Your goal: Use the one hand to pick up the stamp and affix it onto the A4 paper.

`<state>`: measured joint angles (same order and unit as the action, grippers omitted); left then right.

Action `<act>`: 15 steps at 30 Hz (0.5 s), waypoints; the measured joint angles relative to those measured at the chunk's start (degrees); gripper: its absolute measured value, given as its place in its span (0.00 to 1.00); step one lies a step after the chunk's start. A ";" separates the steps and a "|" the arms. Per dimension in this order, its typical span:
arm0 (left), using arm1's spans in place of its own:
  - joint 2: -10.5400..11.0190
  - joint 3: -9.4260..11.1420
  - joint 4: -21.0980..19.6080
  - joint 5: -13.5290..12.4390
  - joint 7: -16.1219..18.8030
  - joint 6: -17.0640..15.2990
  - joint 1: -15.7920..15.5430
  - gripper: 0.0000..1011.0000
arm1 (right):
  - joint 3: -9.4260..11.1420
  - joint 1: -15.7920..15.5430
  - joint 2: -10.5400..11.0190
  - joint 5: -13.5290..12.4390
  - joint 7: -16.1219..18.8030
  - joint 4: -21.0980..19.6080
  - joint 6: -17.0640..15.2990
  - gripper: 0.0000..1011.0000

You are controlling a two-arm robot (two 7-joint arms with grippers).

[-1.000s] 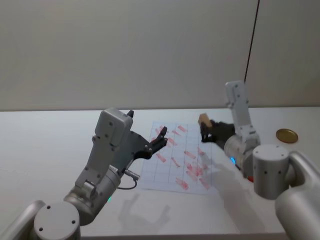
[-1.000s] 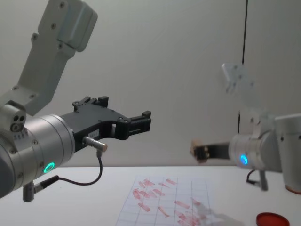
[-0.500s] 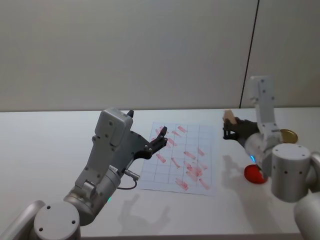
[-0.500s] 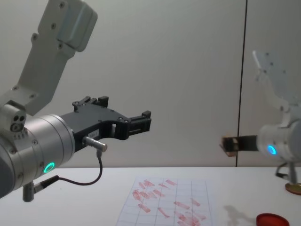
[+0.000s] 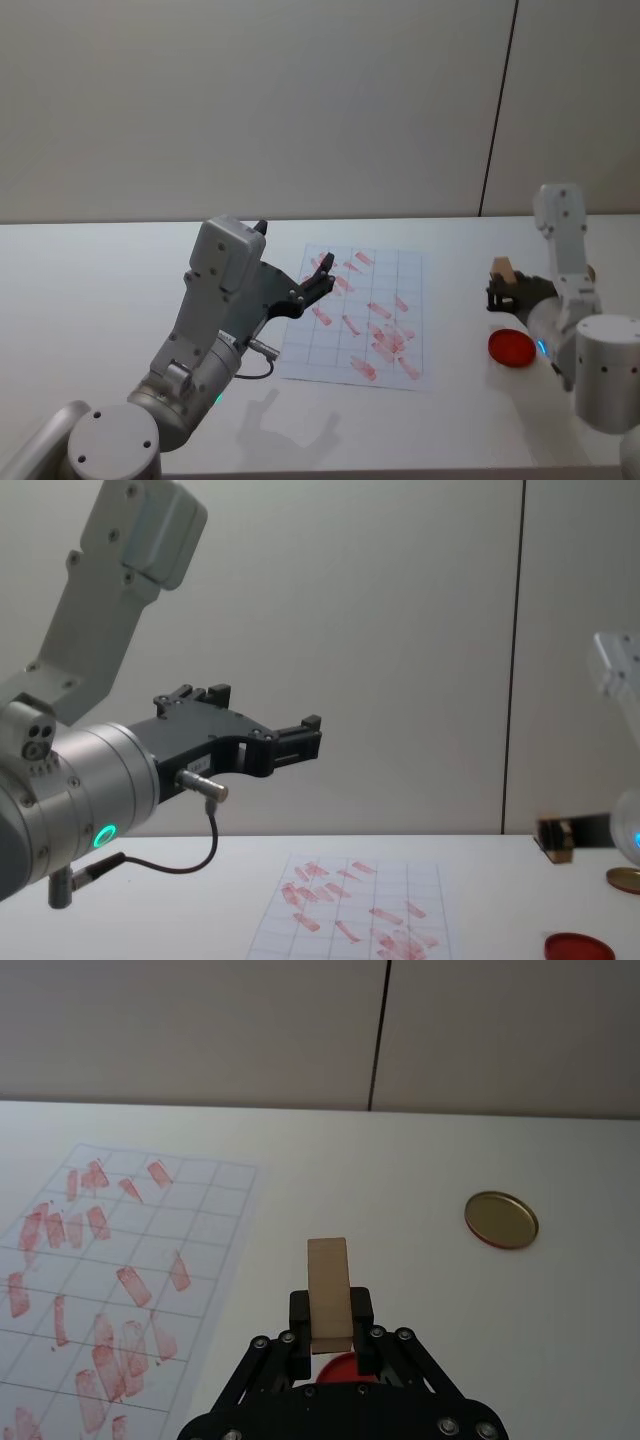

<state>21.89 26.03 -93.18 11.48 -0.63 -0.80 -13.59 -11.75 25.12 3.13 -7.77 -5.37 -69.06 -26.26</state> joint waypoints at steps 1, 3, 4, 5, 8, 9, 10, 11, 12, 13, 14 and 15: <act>0.00 0.00 0.00 0.00 0.00 0.00 0.00 0.98 | 0.08 -0.11 0.05 -0.01 -0.13 0.05 -0.18 0.21; 0.00 0.00 0.00 0.00 0.00 0.00 0.00 0.98 | 0.29 -0.39 0.21 -0.02 -0.41 0.52 -0.53 0.21; 0.00 0.00 0.00 0.00 0.00 0.00 0.00 0.98 | 0.33 -0.44 0.25 -0.02 -0.48 0.65 -0.61 0.21; 0.00 0.00 0.00 0.00 0.00 0.00 0.00 0.98 | 0.45 -0.49 0.31 -0.02 -0.65 1.17 -0.77 0.21; 0.00 0.00 0.00 0.00 0.00 0.00 0.00 0.98 | 0.60 -0.50 0.36 0.07 -0.86 2.01 -0.99 0.21; 0.00 0.00 0.00 0.00 0.00 0.00 0.00 0.98 | 0.66 -0.50 0.37 0.14 -0.95 2.57 -1.09 0.21; 0.00 0.00 0.00 0.00 0.00 0.00 0.00 0.98 | 0.70 -0.48 0.38 0.20 -1.01 2.89 -1.15 0.21; 0.00 0.00 0.00 0.00 0.00 0.00 0.00 0.98 | 0.74 -0.45 0.37 0.25 -1.06 3.33 -1.20 0.21; 0.00 0.00 0.00 0.00 0.00 0.00 0.00 0.98 | 0.75 -0.43 0.38 0.31 -1.10 3.52 -1.24 0.21; 0.00 0.00 0.00 0.00 0.00 0.00 0.00 0.98 | 0.78 -0.37 0.37 0.37 -1.13 3.98 -1.27 0.21; 0.00 0.00 0.00 0.00 0.00 0.00 0.00 0.98 | 0.82 -0.25 0.36 0.49 -1.16 4.58 -1.28 0.21; 0.00 0.00 0.00 0.00 0.00 0.00 0.00 0.98 | 0.85 -0.17 0.35 0.56 -1.16 5.00 -1.28 0.21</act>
<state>21.89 26.03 -93.18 11.48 -0.63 -0.80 -13.59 -10.91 24.96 3.48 -7.21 -6.53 -64.06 -27.55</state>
